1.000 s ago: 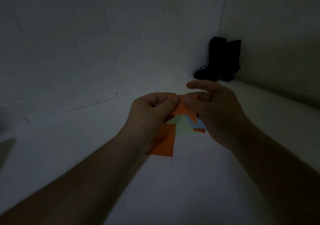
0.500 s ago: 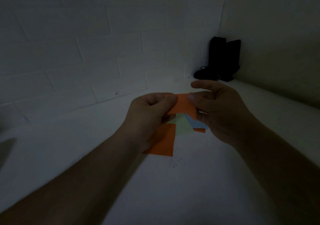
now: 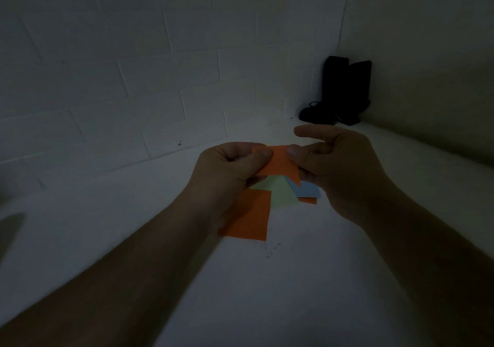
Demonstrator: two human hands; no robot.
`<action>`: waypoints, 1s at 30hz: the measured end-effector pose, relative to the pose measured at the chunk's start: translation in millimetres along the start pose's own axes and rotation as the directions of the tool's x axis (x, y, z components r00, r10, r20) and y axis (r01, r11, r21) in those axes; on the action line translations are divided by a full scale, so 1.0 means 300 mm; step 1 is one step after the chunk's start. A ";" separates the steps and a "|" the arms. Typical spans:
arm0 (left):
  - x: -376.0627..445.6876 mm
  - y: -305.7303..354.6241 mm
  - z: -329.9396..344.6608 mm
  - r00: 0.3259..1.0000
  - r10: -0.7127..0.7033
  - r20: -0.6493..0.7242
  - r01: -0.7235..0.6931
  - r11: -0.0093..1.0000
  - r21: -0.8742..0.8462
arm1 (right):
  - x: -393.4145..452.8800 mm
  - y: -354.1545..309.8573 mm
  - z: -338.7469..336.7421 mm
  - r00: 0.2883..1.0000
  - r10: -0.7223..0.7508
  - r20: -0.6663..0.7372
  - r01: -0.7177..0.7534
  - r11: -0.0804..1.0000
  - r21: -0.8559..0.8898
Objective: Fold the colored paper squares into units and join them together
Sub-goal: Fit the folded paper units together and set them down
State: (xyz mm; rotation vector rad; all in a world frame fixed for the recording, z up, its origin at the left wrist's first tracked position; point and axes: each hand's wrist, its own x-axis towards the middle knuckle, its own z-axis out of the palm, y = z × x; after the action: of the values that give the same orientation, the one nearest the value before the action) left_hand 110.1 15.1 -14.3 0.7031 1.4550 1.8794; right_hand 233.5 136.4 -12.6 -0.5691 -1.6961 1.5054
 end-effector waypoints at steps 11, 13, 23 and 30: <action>0.003 -0.001 -0.005 1.000 0.005 0.010 -0.006 0.999 0.051 | 0.011 0.010 -0.012 0.999 -0.023 -0.029 0.023 1.000 -0.020; 0.001 -0.002 -0.005 1.000 0.016 0.017 -0.017 0.998 0.064 | 0.010 0.010 -0.012 0.999 -0.031 -0.019 0.030 0.999 -0.024; 0.008 -0.008 0.004 0.999 0.012 0.036 -0.013 0.999 0.035 | 0.008 0.008 -0.012 0.999 -0.036 0.029 0.035 0.998 0.057; 0.000 -0.024 0.010 0.996 0.054 0.068 -0.057 0.998 0.035 | 0.003 -0.001 -0.014 0.996 -0.018 0.091 0.010 0.996 0.087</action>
State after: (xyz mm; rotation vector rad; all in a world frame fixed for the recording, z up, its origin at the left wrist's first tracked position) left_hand 113.7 18.2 -20.5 0.8239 1.4451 1.8566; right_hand 236.4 139.6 -12.3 -0.4473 -1.6909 1.6083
